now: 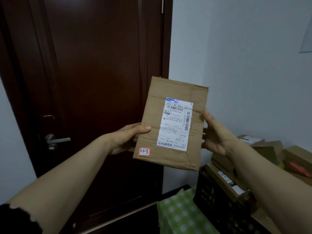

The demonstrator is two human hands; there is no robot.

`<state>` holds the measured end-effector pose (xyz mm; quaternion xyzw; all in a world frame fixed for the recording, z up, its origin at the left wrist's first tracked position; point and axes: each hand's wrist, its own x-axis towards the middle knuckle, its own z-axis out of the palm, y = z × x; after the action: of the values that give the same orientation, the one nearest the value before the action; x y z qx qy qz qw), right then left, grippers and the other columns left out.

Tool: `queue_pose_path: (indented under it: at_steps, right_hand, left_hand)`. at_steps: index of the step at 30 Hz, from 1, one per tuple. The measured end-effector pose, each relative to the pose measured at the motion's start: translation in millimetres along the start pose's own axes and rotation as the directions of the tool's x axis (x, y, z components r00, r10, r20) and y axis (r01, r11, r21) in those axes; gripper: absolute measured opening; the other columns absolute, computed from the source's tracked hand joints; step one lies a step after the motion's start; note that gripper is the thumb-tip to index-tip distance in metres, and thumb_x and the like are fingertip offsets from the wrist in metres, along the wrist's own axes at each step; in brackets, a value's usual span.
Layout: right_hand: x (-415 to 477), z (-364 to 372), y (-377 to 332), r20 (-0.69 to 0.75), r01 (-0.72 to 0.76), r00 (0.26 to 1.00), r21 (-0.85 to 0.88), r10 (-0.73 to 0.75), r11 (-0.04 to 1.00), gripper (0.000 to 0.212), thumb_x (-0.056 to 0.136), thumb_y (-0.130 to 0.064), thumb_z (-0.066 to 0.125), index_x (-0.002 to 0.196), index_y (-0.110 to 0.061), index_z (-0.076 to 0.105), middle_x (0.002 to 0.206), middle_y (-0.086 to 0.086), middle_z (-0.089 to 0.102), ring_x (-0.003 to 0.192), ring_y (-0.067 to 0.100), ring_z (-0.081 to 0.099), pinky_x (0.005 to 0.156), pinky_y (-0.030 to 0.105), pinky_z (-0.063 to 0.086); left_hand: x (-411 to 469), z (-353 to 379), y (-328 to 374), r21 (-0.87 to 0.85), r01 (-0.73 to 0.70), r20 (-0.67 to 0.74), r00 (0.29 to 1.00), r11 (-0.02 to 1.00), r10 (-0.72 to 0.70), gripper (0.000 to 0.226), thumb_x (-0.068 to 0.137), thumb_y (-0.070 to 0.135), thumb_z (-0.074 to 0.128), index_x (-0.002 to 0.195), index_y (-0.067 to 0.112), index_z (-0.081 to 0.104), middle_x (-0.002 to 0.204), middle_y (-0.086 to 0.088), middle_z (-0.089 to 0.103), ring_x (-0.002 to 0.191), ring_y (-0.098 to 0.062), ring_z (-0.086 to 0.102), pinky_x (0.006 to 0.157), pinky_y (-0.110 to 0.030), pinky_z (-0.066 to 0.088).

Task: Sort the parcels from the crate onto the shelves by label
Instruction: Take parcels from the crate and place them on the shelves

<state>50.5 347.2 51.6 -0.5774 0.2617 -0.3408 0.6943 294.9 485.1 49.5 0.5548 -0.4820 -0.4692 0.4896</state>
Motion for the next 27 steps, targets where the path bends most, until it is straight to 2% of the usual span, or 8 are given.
queue_pose_path:
  at_steps: [2, 4, 7, 11, 14, 18, 24, 27]
  right_hand:
    - [-3, 18, 19, 0.082, -0.042, 0.996, -0.062, 0.047, 0.997, 0.109, 0.030, -0.069, 0.083, 0.131, -0.053, 0.043, 0.135, 0.007, 0.046, 0.126, 0.032, 0.042, 0.101, 0.068, 0.031]
    - [-2, 38, 37, 0.154, -0.058, 0.986, -0.082, 0.070, 0.995, 0.094, 0.038, -0.058, 0.085, 0.125, -0.055, 0.049, 0.128, 0.000, 0.055, 0.114, 0.026, 0.052, 0.087, 0.054, 0.048]
    - [5, 69, 59, 0.221, -0.049, 0.973, -0.064, 0.062, 0.997, 0.067, 0.066, -0.026, 0.081, 0.125, -0.045, 0.055, 0.122, -0.004, 0.065, 0.109, 0.023, 0.060, 0.074, 0.044, 0.055]
    - [16, 112, 77, 0.289, -0.059, 0.956, 0.033, 0.047, 0.998, 0.066, 0.069, -0.023, 0.074, 0.130, -0.038, 0.054, 0.118, -0.004, 0.068, 0.110, 0.023, 0.063, 0.075, 0.041, 0.055]
    - [22, 155, 88, 0.389, -0.083, 0.920, 0.067, 0.050, 0.994, 0.066, 0.070, -0.025, 0.072, 0.132, -0.039, 0.053, 0.117, -0.005, 0.069, 0.109, 0.022, 0.064, 0.086, 0.045, 0.053]
    - [5, 231, 115, 0.519, -0.148, 0.852, 0.117, 0.067, 0.982, 0.063, 0.073, -0.025, 0.070, 0.132, -0.040, 0.052, 0.117, -0.006, 0.069, 0.110, 0.020, 0.063, 0.091, 0.046, 0.050]
    - [-72, 348, 144, 0.707, -0.261, 0.701, 0.127, 0.097, 0.957, 0.055, 0.082, -0.018, 0.065, 0.132, -0.038, 0.053, 0.114, -0.003, 0.070, 0.108, 0.022, 0.064, 0.096, 0.047, 0.048]
    - [-118, 400, 145, 0.789, -0.283, 0.609, 0.125, 0.078, 0.951, 0.060, 0.080, -0.018, 0.067, 0.134, -0.039, 0.051, 0.117, -0.001, 0.069, 0.101, 0.020, 0.064, 0.088, 0.040, 0.050]
  left_hand:
    - [-8, -13, -4, -0.022, 0.013, -0.081, 0.997, 1.000, -0.015, 0.078, 0.043, 0.050, 0.081, 0.113, 0.022, 0.062, 0.114, -0.009, 0.070, 0.107, -0.027, 0.064, 0.099, -0.051, 0.046]
    - [-18, -29, -11, -0.036, 0.023, -0.179, 0.983, 0.999, -0.030, 0.088, 0.042, 0.054, 0.082, 0.121, 0.022, 0.058, 0.119, -0.010, 0.067, 0.112, -0.028, 0.062, 0.096, -0.052, 0.048]
    - [-39, -52, -24, -0.075, 0.017, -0.326, 0.944, 0.997, -0.041, 0.113, 0.041, 0.061, 0.087, 0.137, 0.022, 0.042, 0.125, -0.012, 0.062, 0.112, -0.030, 0.062, 0.089, -0.057, 0.050]
    - [-86, -68, -37, -0.103, -0.015, -0.523, 0.851, 0.995, -0.041, 0.112, 0.044, 0.070, 0.082, 0.135, 0.020, 0.040, 0.122, -0.014, 0.063, 0.107, -0.029, 0.065, 0.086, -0.056, 0.052]
    - [-140, -70, -37, -0.046, 0.015, -0.671, 0.740, 0.999, -0.042, 0.089, 0.060, 0.073, 0.070, 0.127, 0.020, 0.046, 0.117, -0.011, 0.064, 0.109, -0.022, 0.063, 0.091, -0.048, 0.051]
    - [-231, -75, -39, -0.012, 0.118, -0.842, 0.535, 0.993, -0.073, 0.047, 0.073, 0.067, 0.063, 0.109, 0.035, 0.061, 0.120, 0.004, 0.060, 0.115, -0.016, 0.052, 0.095, -0.039, 0.044]
    - [-378, -61, -39, -0.044, 0.117, -0.943, 0.324, 0.992, -0.080, 0.035, 0.086, 0.027, 0.065, 0.121, 0.026, 0.065, 0.108, 0.000, 0.071, 0.102, -0.015, 0.061, 0.100, -0.042, 0.047]
    - [-450, -47, -40, -0.048, 0.097, -0.982, 0.176, 0.994, -0.064, 0.038, 0.086, 0.024, 0.068, 0.124, 0.025, 0.064, 0.107, 0.006, 0.072, 0.106, -0.012, 0.063, 0.102, -0.046, 0.044]
